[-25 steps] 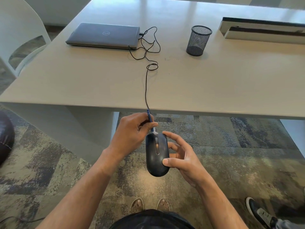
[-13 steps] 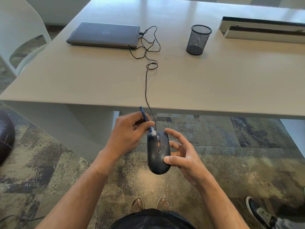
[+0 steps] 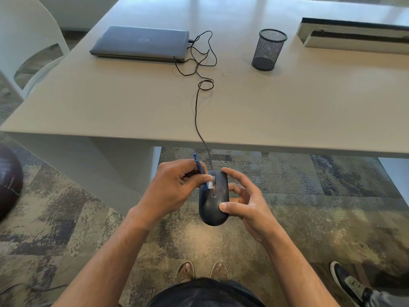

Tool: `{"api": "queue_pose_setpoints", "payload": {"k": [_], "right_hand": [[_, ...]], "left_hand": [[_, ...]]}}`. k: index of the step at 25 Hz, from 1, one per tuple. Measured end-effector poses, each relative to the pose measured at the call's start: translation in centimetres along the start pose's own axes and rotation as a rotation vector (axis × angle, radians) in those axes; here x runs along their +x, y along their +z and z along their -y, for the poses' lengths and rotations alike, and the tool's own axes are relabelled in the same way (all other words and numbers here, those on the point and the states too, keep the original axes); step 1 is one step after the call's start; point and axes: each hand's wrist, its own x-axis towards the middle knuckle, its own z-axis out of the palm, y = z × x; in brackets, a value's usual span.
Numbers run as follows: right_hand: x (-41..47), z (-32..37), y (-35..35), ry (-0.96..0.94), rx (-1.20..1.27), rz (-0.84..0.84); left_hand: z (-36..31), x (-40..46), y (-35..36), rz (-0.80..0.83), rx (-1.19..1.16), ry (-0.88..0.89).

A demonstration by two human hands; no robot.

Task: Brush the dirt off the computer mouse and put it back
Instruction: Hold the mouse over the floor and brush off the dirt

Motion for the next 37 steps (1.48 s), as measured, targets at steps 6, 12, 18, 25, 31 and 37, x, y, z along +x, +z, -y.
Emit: {"api": "queue_pose_setpoints", "payload": {"k": [6,12,18,25,31,37], "right_hand": [[0.5,-0.1,0.2,-0.007,-0.017,-0.02],[0.7,-0.1,0.3,-0.001,-0.013,-0.02],[1.0,0.3,0.2,-0.002,0.013,-0.032],[1.4,0.0,0.3,0.0,-0.029,-0.025],[1.7,0.1,0.3,0.013,0.004,-0.029],[1.9,0.0,0.1,0.012,-0.007,-0.027]], "left_hand": [[0.0,-0.2,0.0,0.077,-0.153,-0.106],[0.0,0.1,0.2,0.065,-0.347,-0.214],[0.5,0.5,0.2,-0.125,-0.436,-0.263],[0.3,0.2,0.7,0.037,-0.279,-0.219],[0.0,0.9,1.0,-0.061,-0.406,-0.242],[0.5,1.1,-0.5,0.046,-0.251,-0.183]]}}
